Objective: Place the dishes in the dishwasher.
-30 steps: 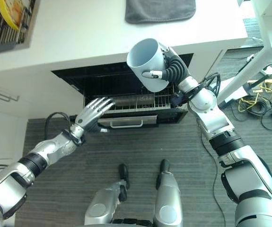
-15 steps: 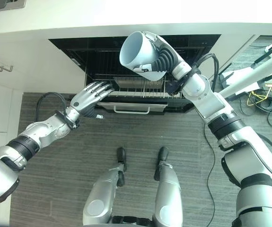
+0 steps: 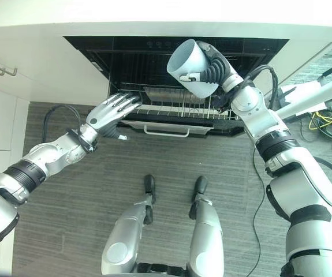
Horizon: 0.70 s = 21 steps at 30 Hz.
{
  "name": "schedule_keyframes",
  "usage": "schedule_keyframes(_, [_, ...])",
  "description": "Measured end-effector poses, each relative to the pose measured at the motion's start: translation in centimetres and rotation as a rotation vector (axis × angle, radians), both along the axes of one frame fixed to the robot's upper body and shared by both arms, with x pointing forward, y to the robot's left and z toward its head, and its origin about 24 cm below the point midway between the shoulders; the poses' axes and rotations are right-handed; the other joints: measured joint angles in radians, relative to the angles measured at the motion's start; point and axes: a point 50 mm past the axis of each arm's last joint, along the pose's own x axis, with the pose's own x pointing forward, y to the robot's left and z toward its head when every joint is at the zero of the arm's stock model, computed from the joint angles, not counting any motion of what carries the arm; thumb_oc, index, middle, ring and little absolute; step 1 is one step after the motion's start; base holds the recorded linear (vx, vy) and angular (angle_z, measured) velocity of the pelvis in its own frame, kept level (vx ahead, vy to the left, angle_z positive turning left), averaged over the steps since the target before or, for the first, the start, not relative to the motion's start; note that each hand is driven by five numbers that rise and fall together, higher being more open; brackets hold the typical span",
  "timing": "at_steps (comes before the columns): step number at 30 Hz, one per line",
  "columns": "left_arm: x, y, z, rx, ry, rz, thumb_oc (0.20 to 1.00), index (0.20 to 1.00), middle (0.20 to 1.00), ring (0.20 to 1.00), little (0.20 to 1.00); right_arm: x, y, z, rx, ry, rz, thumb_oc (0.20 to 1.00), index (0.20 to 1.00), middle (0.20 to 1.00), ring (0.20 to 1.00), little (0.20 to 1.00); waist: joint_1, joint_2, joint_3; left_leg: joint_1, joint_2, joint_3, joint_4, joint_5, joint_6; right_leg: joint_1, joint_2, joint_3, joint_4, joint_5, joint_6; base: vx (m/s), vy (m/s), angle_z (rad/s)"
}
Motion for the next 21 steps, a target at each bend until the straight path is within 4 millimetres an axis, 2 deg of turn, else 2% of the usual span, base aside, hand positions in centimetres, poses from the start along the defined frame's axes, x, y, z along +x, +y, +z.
schedule_keyframes(7, [0.2, -0.3, 0.8, -0.005, -0.011, -0.005, 1.0, 1.0, 1.0, 1.0, 1.0, 0.5, -1.3, -0.5, -0.002, 0.038, -0.064, 0.2, 0.2, 0.2, 0.2, 0.2, 0.022, 0.0, 0.0, -0.011, -0.003, -0.003, 0.001, 0.0, 0.001, -0.01, -0.003, -0.002, -0.001, 0.002, 0.001, -0.01, 0.002, 0.01])
schedule_keyframes(12, [0.7, -0.4, 0.0, 0.092, 0.105, 0.046, 1.0, 1.0, 1.0, 1.0, 1.0, 0.7, -1.5, -1.2, -0.018, 0.076, -0.079, 0.2, 0.2, 0.2, 0.2, 0.2, 0.022, 0.002, 0.0, -0.02, -0.003, -0.003, 0.001, 0.001, 0.001, -0.02, -0.003, -0.002, 0.0, 0.002, 0.001, 0.0, 0.0, 0.0])
schedule_keyframes(13, [0.7, -0.4, -0.7, 0.134, 0.146, 0.064, 1.0, 1.0, 1.0, 1.0, 1.0, 0.7, -1.6, -1.3, -0.015, 0.079, -0.082, 0.2, 0.2, 0.2, 0.2, 0.2, 0.023, 0.004, -0.001, -0.025, -0.003, -0.003, 0.001, 0.001, 0.002, -0.023, -0.003, -0.003, 0.0, 0.002, 0.0, 0.0, 0.0, 0.0])
schedule_keyframes(15, [0.5, -0.5, -1.3, 0.133, 0.186, 0.079, 1.0, 1.0, 1.0, 1.0, 1.0, 0.8, -2.1, -1.8, 0.009, 0.104, -0.099, 0.2, 0.2, 0.2, 0.2, 0.2, 0.027, 0.007, -0.002, -0.026, -0.003, -0.004, 0.001, 0.001, 0.002, -0.023, -0.003, -0.004, 0.0, 0.002, 0.0, 0.01, 0.038, 0.01])
schedule_keyframes(18, [0.9, -0.6, -1.5, 0.131, 0.22, 0.122, 1.0, 1.0, 1.0, 1.0, 1.0, 1.0, -1.2, -1.8, 0.012, 0.106, -0.075, 0.2, 0.2, 0.2, 0.2, 0.2, 0.026, 0.012, -0.003, -0.025, -0.005, -0.003, 0.003, 0.002, 0.002, -0.023, -0.004, -0.003, 0.001, 0.003, -0.001, 0.02, 0.045, -0.01])
schedule_keyframes(21, [1.2, -0.8, -2.4, 0.049, 0.26, 0.171, 1.0, 1.0, 1.0, 1.0, 1.0, 1.0, -0.6, -1.8, 0.015, 0.105, -0.061, 0.2, 0.2, 0.2, 0.2, 0.2, 0.026, 0.021, -0.006, -0.024, -0.006, -0.002, 0.007, 0.001, 0.002, -0.023, -0.004, -0.001, 0.001, 0.004, -0.002, 0.0, 0.0, 0.0])
